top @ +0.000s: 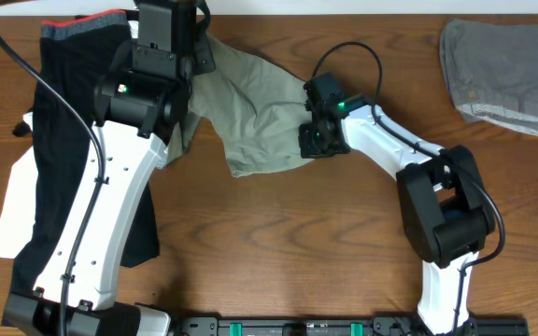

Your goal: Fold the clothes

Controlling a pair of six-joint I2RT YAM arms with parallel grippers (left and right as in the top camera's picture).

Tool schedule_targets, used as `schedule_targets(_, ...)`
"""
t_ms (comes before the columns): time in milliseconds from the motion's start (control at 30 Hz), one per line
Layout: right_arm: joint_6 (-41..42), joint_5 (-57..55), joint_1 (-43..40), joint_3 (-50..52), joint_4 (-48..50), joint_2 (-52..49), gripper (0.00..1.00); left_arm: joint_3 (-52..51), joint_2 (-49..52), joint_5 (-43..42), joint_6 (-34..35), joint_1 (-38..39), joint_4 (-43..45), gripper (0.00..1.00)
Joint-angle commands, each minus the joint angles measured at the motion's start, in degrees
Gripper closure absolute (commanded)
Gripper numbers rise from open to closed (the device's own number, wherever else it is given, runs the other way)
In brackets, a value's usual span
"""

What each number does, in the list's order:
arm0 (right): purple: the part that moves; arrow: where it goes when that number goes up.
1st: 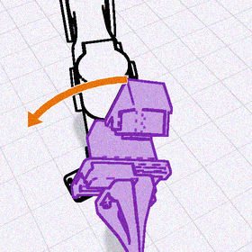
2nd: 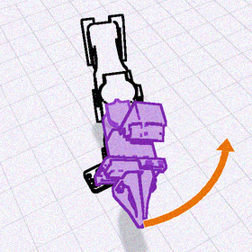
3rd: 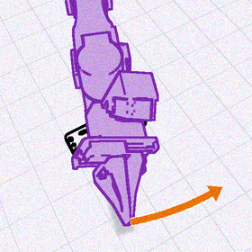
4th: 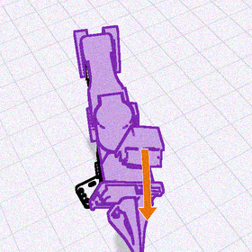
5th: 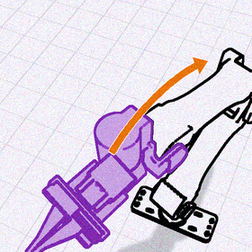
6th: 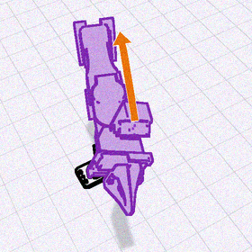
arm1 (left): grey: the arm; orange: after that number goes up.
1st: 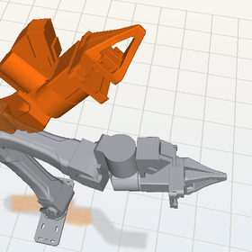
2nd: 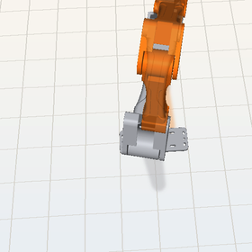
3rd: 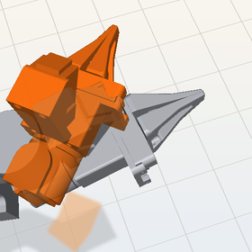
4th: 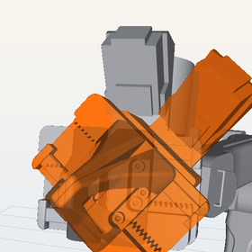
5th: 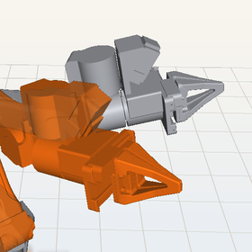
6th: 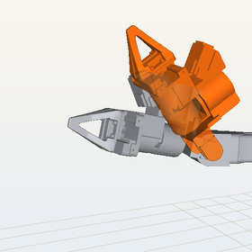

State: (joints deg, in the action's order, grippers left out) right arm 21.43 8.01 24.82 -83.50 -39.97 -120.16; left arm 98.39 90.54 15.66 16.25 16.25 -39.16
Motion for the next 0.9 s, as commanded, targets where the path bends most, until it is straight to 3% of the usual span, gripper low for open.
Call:
schedule_targets(0, -2.43, 1.73, -3.87, -3.98, -3.41, 3.06, 0.99, 0.96, -1.51, 2.03, -2.62, 0.04, 1.14, 0.94)
schedule_targets(333, -9.20, 1.95, -16.72, -16.68, -18.34, 17.66, 0.99, 0.96, -8.28, 2.01, -4.13, -1.75, 1.66, 0.94)
schedule_targets(600, -11.74, 3.54, -27.23, -22.58, -23.06, 30.29, 0.99, 0.96, -14.47, 1.27, -4.17, -1.66, 1.42, 0.94)
schedule_targets(867, -12.79, 6.56, -36.57, -29.55, -27.69, 40.61, 0.99, 0.96, -24.96, -8.66, -4.09, -1.66, 0.85, 0.94)
